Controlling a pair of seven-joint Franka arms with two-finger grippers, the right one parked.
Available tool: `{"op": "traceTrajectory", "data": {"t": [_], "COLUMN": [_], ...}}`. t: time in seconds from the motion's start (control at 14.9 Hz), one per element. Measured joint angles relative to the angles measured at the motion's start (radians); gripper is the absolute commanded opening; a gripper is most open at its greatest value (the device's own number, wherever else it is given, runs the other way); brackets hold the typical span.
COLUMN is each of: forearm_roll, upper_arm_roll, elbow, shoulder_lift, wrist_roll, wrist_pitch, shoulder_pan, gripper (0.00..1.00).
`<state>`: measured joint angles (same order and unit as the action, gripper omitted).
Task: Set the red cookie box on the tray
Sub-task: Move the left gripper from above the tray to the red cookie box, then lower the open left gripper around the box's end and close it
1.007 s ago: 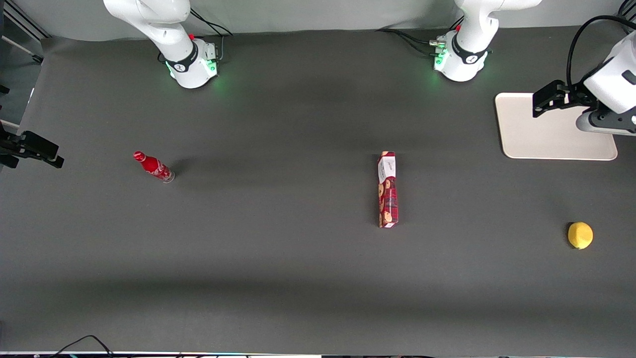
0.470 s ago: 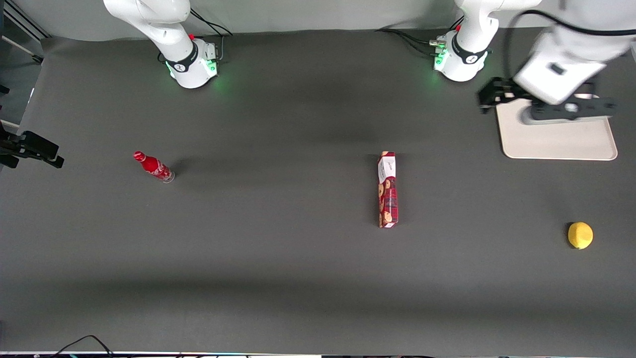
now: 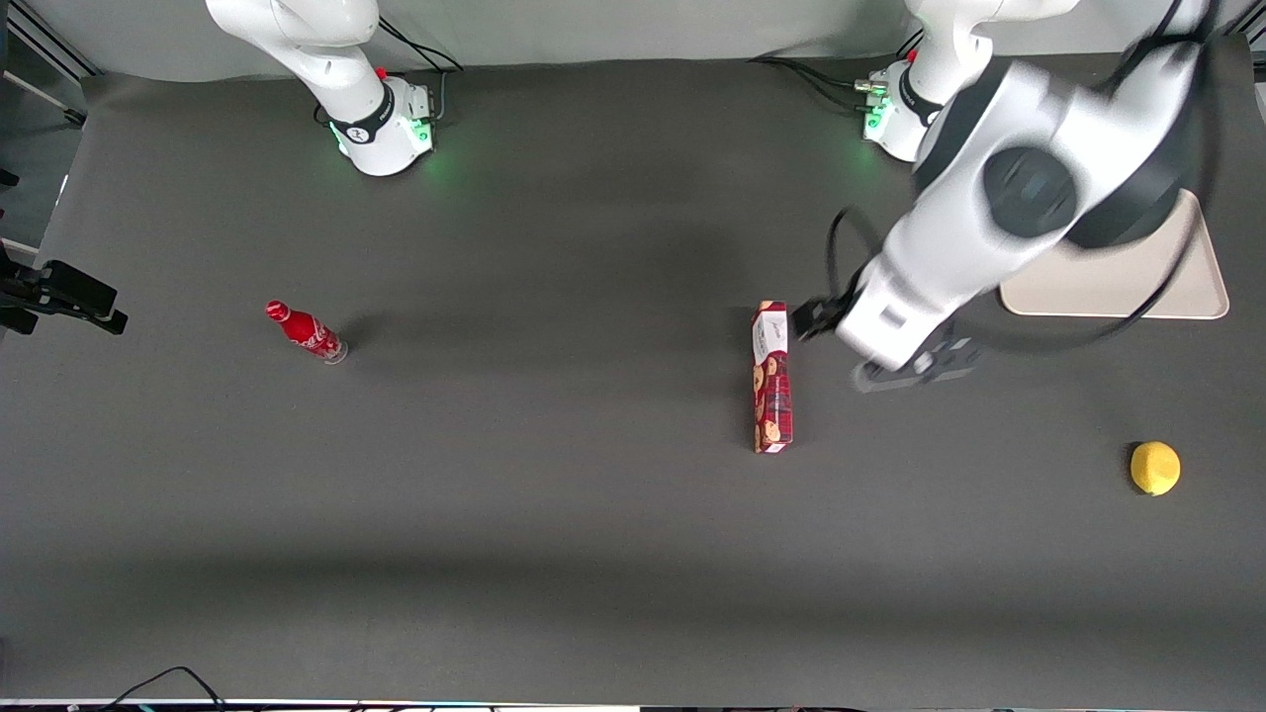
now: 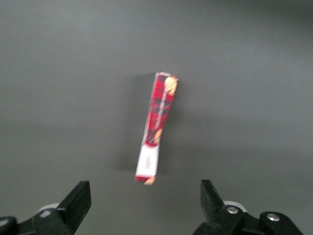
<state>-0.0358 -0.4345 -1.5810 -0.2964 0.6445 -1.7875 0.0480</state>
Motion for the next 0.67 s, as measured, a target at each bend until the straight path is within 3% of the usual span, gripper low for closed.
{"op": "traceTrajectory", "data": {"t": [0.34,0.67], "forearm_roll": [0.118,0.198], "upper_arm_roll": [-0.008,-0.012], "elbow": [-0.01,-0.122], "shoulder_lift": [-0.19,-0.275], "wrist_roll": [0.019,0.02], "wrist_pitch": [-0.18,-0.382], "shoulder_pan": [0.009,0.02], "gripper": [1.0,1.0]}}
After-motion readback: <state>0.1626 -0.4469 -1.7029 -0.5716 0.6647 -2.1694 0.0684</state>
